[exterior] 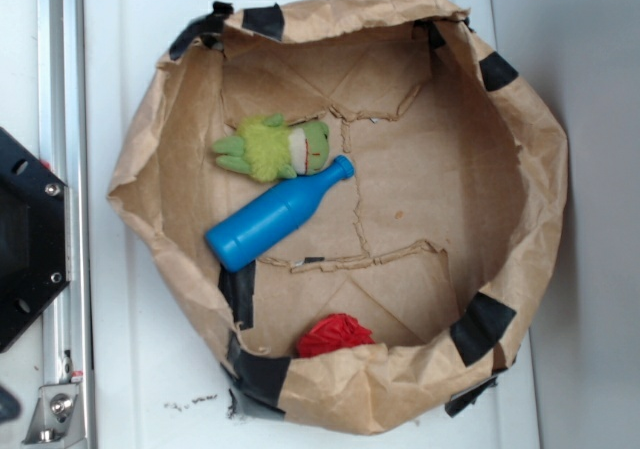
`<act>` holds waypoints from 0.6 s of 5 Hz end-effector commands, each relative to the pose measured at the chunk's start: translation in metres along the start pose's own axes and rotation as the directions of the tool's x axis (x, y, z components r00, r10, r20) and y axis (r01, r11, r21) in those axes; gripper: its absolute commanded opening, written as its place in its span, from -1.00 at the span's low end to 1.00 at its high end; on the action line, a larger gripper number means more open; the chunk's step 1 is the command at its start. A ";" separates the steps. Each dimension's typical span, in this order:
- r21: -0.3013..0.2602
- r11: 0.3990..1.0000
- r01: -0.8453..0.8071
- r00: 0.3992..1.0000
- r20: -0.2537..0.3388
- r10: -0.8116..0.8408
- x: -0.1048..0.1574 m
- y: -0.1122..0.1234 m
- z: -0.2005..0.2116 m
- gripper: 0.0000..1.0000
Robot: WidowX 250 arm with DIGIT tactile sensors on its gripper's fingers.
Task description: Grab the green animal.
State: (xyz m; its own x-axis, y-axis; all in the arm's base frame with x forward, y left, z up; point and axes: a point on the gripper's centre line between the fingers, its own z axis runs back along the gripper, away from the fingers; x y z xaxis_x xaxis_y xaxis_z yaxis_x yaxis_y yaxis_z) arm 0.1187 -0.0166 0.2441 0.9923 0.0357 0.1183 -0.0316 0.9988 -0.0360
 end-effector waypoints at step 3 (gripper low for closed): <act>-0.021 0.994 0.107 0.994 -0.028 -0.108 0.101 0.038 -0.033 1.00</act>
State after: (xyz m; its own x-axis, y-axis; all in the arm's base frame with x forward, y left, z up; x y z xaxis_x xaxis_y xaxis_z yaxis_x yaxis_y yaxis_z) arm 0.2190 0.0235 0.2084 0.9946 -0.0936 0.0453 0.0958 0.9942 -0.0488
